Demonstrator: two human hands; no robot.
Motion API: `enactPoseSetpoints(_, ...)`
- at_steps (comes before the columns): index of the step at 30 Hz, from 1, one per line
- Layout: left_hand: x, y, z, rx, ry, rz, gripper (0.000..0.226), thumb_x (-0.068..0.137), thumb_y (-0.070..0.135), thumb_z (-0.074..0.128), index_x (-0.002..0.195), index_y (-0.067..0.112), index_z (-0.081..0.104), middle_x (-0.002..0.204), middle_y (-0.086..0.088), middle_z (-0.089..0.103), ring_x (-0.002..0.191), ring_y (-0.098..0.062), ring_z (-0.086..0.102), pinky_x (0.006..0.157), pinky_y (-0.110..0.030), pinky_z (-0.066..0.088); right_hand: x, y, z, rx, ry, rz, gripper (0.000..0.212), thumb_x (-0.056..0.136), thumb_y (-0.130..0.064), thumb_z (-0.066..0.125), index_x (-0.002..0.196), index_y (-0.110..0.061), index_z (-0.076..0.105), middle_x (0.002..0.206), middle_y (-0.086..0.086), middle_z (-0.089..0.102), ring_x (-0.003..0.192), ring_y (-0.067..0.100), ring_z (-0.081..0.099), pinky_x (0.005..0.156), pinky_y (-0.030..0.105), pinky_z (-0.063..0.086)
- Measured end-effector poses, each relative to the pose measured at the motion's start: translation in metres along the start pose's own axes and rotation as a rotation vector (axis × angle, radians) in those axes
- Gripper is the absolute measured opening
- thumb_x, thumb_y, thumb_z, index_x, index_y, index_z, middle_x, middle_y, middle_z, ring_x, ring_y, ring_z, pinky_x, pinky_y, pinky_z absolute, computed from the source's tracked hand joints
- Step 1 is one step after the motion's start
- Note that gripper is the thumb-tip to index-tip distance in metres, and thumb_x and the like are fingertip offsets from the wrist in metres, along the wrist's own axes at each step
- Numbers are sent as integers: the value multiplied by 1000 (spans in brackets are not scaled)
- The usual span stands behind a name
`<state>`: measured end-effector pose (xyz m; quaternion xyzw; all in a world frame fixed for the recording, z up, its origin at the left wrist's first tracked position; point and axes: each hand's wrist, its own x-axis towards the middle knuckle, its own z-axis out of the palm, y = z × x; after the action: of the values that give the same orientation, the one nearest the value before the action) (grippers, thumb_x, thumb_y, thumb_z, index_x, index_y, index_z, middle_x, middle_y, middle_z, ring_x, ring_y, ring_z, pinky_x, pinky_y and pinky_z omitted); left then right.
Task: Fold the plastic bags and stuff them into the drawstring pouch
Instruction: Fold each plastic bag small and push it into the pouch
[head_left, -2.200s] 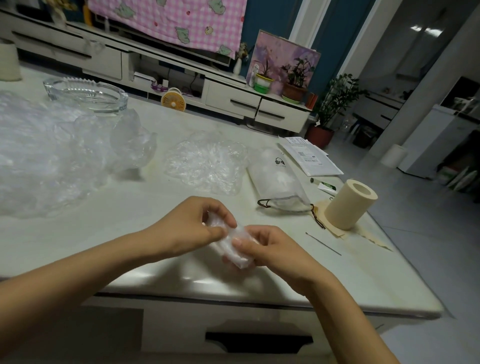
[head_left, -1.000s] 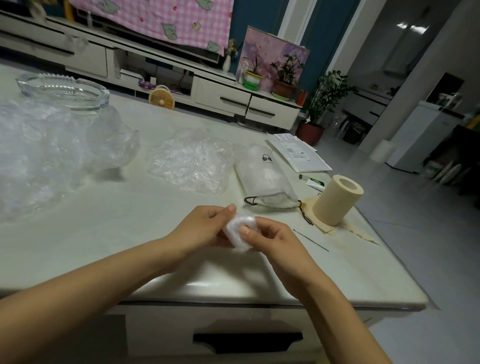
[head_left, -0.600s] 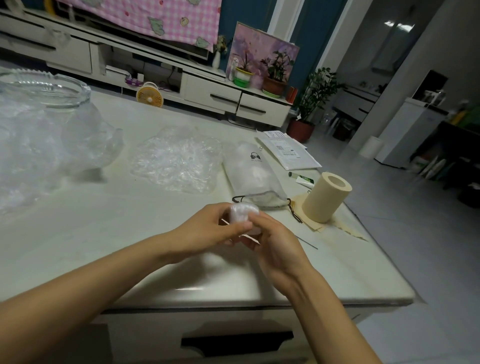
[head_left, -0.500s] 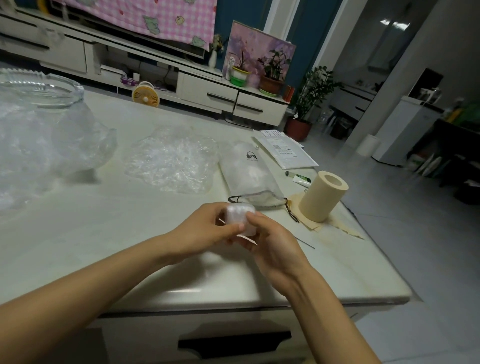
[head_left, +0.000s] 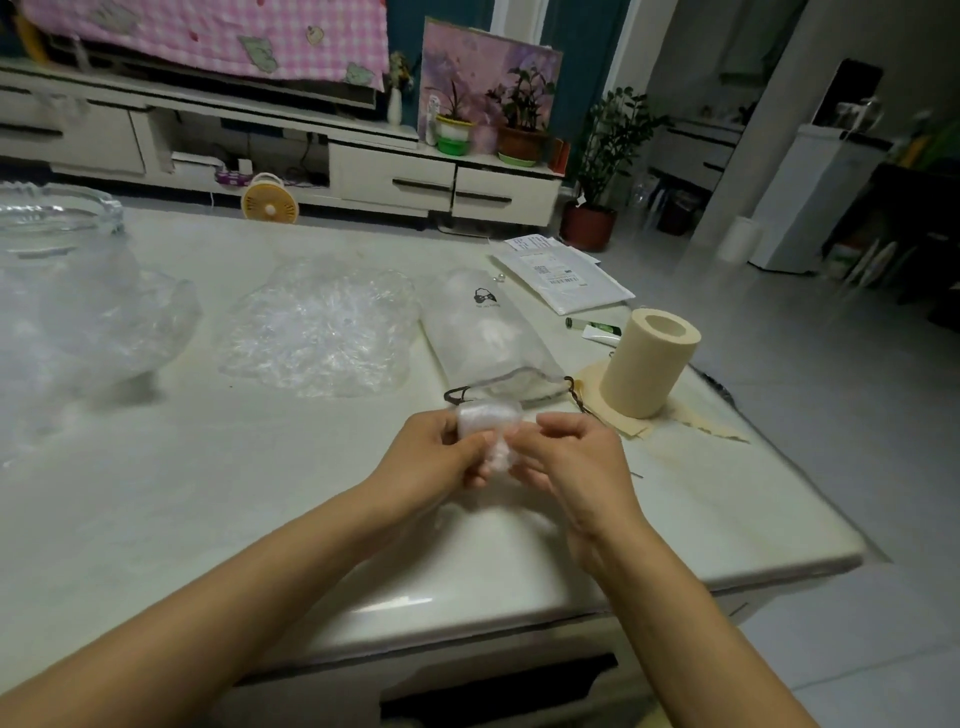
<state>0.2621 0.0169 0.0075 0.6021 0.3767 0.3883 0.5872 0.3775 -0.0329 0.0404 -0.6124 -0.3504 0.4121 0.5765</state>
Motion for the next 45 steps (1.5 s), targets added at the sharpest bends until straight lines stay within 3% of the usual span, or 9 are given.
enactPoseSetpoints(4, 5, 2, 1, 92, -55, 41, 20, 94, 3, 51, 102, -10, 63, 61, -4, 54, 46, -2, 47, 48, -12, 39, 10, 2, -7, 38, -164, 54, 28, 81, 3, 66, 105, -9, 60, 88, 7, 66, 74, 15, 64, 64, 24, 54)
enactPoseSetpoints(10, 15, 7, 2, 546, -110, 255, 20, 93, 19, 55, 83, 36, 56, 84, 6, 61, 68, -4, 54, 67, -18, 44, 19, 5, -14, 59, -112, 44, 14, 81, 5, 65, 78, -8, 65, 58, -4, 62, 52, 4, 58, 47, 14, 44)
enactPoseSetpoints(15, 26, -7, -5, 1098, 175, 669, 45, 87, 47, 42, 102, 11, 63, 115, -10, 54, 105, -23, 45, 86, -31, 36, 22, 5, -24, 124, -103, 31, 13, 84, 0, 64, 77, -10, 64, 58, -5, 57, 49, 1, 52, 56, 16, 44)
enactPoseSetpoints(22, 46, -37, -18, 1336, 132, 563, 61, 98, 49, 19, 111, 9, 64, 137, -15, 51, 123, -33, 39, 98, -38, 22, 32, 10, -34, 21, 101, -57, 13, 80, 0, 70, 86, -8, 62, 70, 3, 59, 60, 9, 54, 52, 11, 44)
enactPoseSetpoints(28, 37, -17, -15, 1040, 141, 656, 47, 96, 32, 32, 128, 6, 54, 142, -7, 45, 118, -19, 36, 101, -21, 24, 41, 9, -20, -418, 202, -428, 21, 69, -18, 82, 65, -24, 62, 91, -7, 54, 88, 8, 50, 80, 18, 41)
enactPoseSetpoints(33, 13, -14, -12, 861, 37, 693, 44, 97, 33, 32, 140, 20, 37, 145, 8, 34, 130, -2, 31, 107, -6, 16, 57, 8, -6, -629, 238, -793, 12, 66, -9, 81, 67, -12, 69, 124, 6, 60, 116, 22, 49, 97, 24, 31)
enactPoseSetpoints(36, 6, -18, -21, 816, 29, 654, 45, 96, 39, 28, 140, 28, 30, 147, 17, 27, 133, 12, 22, 107, -5, 15, 61, 17, 7, -620, 144, -860, 27, 67, 5, 72, 73, -14, 54, 107, 12, 67, 97, 30, 64, 81, 41, 50)
enactPoseSetpoints(40, 1, -18, -22, 793, -34, 623, 48, 95, 36, 28, 141, 25, 35, 148, 12, 33, 134, 8, 25, 109, -8, 17, 73, 24, 15, -787, 144, -938, 54, 63, 4, 74, 103, -13, 42, 85, 8, 62, 68, 28, 60, 58, 25, 39)
enactPoseSetpoints(45, -4, -24, -17, 801, -64, 567, 51, 92, 35, 28, 142, 23, 32, 149, 9, 29, 132, 2, 26, 108, -6, 12, 84, 29, 39, -1063, 288, -926, 38, 49, 13, 72, 74, -8, 53, 63, 7, 55, 45, 27, 52, 46, 20, 22)
